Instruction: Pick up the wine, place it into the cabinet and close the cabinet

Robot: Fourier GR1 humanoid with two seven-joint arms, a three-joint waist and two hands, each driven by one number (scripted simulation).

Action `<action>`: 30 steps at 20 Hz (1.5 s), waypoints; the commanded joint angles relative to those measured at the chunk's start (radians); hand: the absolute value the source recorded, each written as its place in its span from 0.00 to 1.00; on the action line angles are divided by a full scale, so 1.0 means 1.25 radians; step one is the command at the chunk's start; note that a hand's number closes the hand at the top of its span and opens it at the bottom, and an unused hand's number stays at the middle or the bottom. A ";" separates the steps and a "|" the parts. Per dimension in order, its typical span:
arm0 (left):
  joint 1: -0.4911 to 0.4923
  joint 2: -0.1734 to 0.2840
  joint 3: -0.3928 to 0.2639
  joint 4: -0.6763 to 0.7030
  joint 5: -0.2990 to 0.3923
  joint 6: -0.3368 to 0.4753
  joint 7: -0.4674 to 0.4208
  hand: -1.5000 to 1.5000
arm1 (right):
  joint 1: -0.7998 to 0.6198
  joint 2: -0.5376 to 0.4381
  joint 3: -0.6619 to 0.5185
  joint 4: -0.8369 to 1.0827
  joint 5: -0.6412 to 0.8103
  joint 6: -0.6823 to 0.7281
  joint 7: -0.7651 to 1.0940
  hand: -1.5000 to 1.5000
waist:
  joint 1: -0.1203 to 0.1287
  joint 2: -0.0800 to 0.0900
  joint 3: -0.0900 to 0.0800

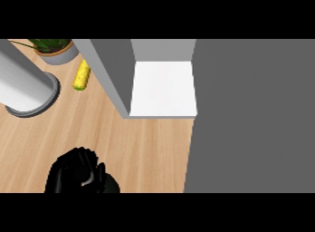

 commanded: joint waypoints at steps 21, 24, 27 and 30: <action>-0.346 -0.221 0.003 0.122 -0.199 0.148 0.249 1.00 | 0.007 0.008 -0.078 -0.073 -0.062 -0.005 0.048 0.00 | -0.006 0.001 0.001; -0.338 -0.223 -0.062 0.125 -0.207 0.214 0.225 1.00 | -0.015 -0.032 -0.126 -0.071 -0.101 0.013 0.068 0.00 | -0.005 0.001 0.001; -0.402 -0.224 -0.006 0.184 -0.226 0.200 0.248 1.00 | -0.032 -0.021 -0.136 -0.001 -0.078 0.045 0.004 0.00 | -0.003 0.001 0.001; -0.451 -0.224 -0.027 0.262 -0.220 0.259 0.225 1.00 | -0.025 -0.007 -0.072 -0.107 -0.048 -0.010 0.092 0.00 | -0.010 0.002 0.001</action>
